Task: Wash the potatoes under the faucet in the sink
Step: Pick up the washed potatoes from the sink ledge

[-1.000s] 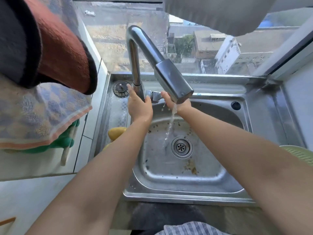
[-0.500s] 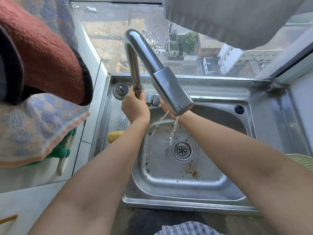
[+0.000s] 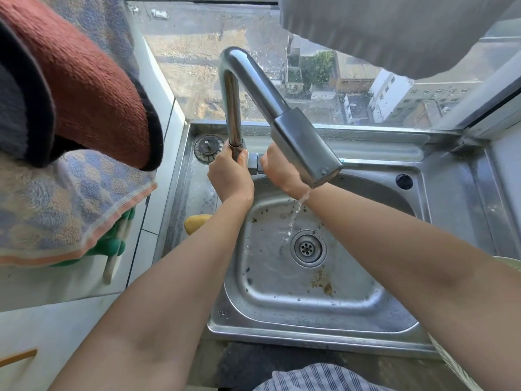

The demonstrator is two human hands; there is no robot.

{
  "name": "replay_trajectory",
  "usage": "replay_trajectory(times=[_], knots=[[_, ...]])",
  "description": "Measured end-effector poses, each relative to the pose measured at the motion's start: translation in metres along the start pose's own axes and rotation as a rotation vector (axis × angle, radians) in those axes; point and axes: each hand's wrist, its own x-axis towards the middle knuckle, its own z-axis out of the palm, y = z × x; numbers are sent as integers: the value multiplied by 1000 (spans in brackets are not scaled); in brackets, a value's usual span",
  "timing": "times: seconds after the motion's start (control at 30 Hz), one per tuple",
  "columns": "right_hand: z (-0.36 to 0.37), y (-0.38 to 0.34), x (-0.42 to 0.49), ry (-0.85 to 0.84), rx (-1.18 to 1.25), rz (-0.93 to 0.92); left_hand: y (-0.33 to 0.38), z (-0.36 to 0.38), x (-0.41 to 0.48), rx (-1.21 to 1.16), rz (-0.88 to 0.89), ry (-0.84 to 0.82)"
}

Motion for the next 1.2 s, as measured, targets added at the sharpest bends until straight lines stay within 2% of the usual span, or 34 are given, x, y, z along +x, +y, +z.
replay_trajectory(times=[0.07,0.1,0.23,0.33,0.43,0.57,0.73,0.9,0.97,1.03,1.1,1.2], knots=[[-5,-9,-10,-104,-80,-25,-1,0,-1,5,8,3],[-2,-3,-8,-99,-93,-71,-1,0,-1,4,12,-2],[7,9,-6,-47,-76,-42,-3,-1,-1,2,39,-21],[-5,9,-24,58,-77,-176,-9,0,-4,9,35,-99],[-26,2,-54,-36,-72,-277,-18,0,-7,23,46,-209],[-32,6,-73,-173,-39,-190,-32,-9,-18,14,82,-267],[-17,3,-103,-377,-99,-215,-73,-43,-55,114,42,-168],[17,-20,-138,-480,-37,-408,-117,-80,-106,365,-44,6],[32,-30,-150,-505,-108,-503,-134,-89,-127,443,-90,35],[45,-37,-159,-511,-280,-580,-149,-92,-144,499,-130,-16],[57,-43,-163,-517,-417,-623,-158,-90,-155,515,-190,-135],[72,-51,-164,-516,-471,-646,-165,-85,-158,462,-247,-263]])
